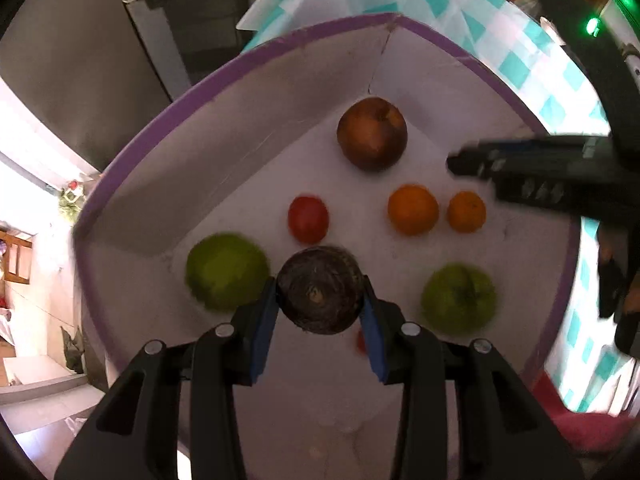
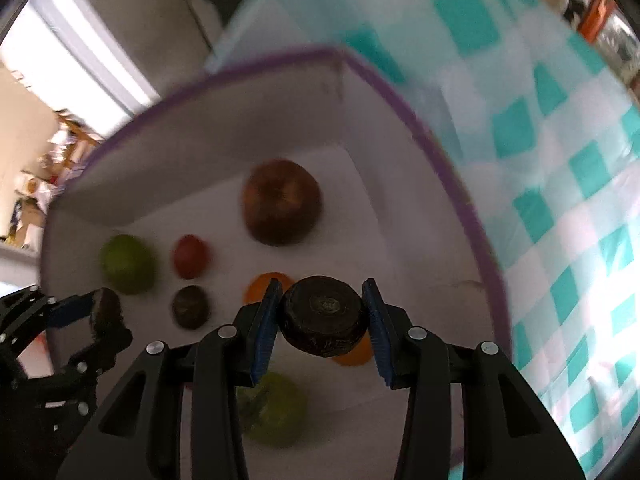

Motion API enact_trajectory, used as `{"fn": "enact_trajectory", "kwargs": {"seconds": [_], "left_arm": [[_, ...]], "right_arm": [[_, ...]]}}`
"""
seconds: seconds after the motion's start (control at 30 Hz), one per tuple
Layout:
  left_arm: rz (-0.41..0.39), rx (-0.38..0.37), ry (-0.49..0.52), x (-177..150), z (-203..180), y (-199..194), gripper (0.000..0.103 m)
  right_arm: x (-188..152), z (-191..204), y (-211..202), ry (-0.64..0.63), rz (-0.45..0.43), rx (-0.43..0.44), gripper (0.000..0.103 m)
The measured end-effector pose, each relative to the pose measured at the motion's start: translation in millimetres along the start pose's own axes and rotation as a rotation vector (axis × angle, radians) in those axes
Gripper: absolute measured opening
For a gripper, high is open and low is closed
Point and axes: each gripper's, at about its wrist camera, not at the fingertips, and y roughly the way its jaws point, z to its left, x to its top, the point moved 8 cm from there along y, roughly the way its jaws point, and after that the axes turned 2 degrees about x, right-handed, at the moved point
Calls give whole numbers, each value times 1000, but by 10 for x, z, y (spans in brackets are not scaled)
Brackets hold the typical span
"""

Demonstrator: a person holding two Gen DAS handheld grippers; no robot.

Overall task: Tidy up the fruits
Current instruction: 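Carry both dark dates into the box with both grippers, then open both grippers to drop the dates in the box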

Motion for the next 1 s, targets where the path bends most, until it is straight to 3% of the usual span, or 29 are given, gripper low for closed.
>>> {"fn": "enact_trajectory", "kwargs": {"seconds": [0.13, 0.27, 0.63, 1.0], "left_arm": [[0, -25, -7, 322, -41, 212, 40], [6, -4, 6, 557, -67, 446, 40], [53, 27, 57, 720, -39, 779, 41], [19, 37, 67, 728, -105, 724, 61]], "right_arm": [[10, -76, 216, 74, 49, 4, 42], [16, -119, 294, 102, 82, 4, 42], [-46, -262, 334, 171, 119, 46, 44], [-130, -273, 277, 160, 92, 79, 52]]}}
